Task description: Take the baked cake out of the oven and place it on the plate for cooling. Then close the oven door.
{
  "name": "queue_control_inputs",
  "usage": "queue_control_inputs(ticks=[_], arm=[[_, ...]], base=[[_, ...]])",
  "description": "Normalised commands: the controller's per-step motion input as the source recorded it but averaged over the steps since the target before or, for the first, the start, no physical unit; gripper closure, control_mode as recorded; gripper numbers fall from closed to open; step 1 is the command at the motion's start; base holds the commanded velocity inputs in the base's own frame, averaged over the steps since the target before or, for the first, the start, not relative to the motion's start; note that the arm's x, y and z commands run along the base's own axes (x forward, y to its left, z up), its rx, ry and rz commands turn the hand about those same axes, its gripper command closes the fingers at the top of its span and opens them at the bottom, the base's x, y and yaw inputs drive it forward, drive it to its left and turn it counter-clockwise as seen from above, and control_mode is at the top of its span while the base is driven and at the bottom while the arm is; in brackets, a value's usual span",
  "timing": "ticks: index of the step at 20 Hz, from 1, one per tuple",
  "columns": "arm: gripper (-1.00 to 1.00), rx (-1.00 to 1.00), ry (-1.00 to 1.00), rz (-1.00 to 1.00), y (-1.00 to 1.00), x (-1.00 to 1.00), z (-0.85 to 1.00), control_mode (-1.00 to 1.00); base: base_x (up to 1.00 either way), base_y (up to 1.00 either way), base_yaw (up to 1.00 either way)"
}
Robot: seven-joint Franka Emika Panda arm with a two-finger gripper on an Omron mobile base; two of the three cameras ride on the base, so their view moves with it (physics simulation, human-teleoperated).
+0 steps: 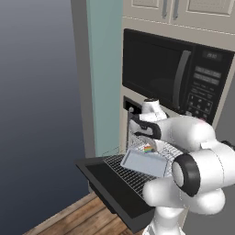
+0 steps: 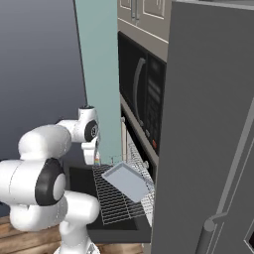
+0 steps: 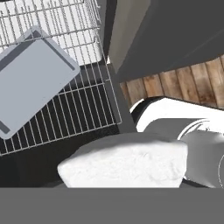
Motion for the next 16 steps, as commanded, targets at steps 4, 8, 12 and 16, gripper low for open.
queue_control_inputs(ticks=[4, 8, 12, 16], arm=[[1.00, -0.01, 0.01, 0.00, 0.05, -0.82, 0.95, -1.00], [1.00, -0.03, -0.10, 0.00, 0.09, -0.96, 0.43, -1.00], [1.00, -0.05, -0.27, 0.00, 0.00, -0.83, 0.26, -1.00], [1.00, -0.01, -0.24, -0.03, -0.02, -0.43, 0.33, -1.00]], base=[[0.00, 0.00, 0.00], [0.00, 0.00, 0.00], [0.00, 0.00, 0.00], [0.00, 0.00, 0.00]])
